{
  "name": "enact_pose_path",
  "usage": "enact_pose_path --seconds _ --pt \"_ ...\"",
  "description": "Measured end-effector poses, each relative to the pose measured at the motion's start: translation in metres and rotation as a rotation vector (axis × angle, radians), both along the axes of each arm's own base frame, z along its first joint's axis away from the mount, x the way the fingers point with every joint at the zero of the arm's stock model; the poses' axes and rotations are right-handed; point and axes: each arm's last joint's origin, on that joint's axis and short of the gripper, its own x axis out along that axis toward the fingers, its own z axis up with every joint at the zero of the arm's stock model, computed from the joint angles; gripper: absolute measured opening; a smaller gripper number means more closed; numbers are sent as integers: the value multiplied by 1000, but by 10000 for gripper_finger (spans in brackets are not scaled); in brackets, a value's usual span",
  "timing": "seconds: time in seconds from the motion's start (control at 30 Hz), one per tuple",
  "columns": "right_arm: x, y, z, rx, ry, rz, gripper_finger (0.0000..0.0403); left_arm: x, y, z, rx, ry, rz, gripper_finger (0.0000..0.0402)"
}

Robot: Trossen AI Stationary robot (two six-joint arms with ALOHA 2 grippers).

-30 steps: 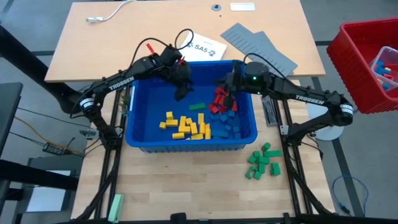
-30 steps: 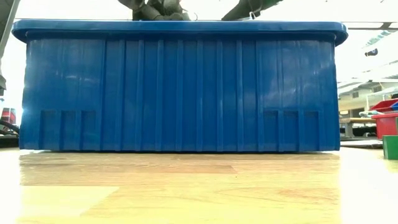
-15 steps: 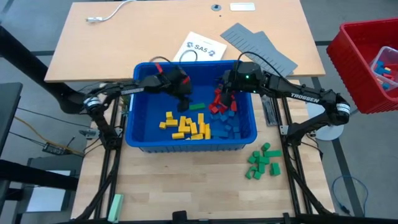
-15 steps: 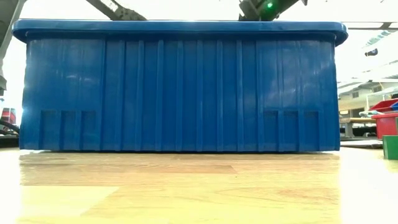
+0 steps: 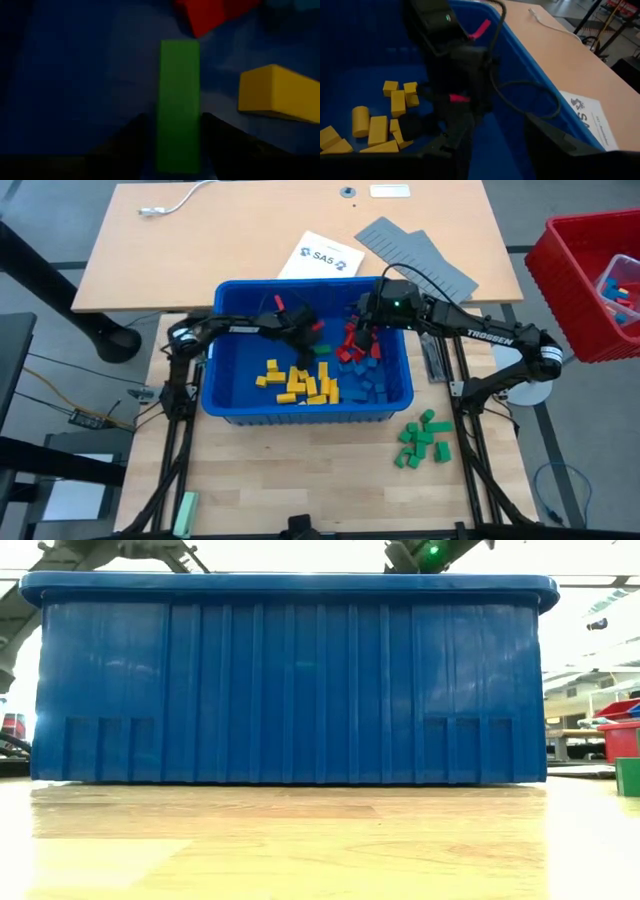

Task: Sort blocks
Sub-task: Remove the green block from the blue bin

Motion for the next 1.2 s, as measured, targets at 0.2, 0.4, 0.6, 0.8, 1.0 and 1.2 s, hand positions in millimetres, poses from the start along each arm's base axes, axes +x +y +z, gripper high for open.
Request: enact_pose_path --seconds 0.2,0.4,0.6,0.8,1.0,1.2 --pt "0 0 0 1 2 3 157 2 1 -11 -18 15 19 198" --pt "0 0 -1 -7 10 8 157 2 0 -12 -23 21 17 195" --pt "0 0 -1 -8 10 6 156 3 -1 -12 -17 29 33 135" --pt "0 0 -1 -17 14 2 157 1 -2 -3 -19 19 43 135" --pt "0 -1 1 -58 19 15 153 -2 -4 40 20 -51 42 135" --pt "2 -1 4 -74 -17 14 153 -10 -9 98 84 -175 34 135"
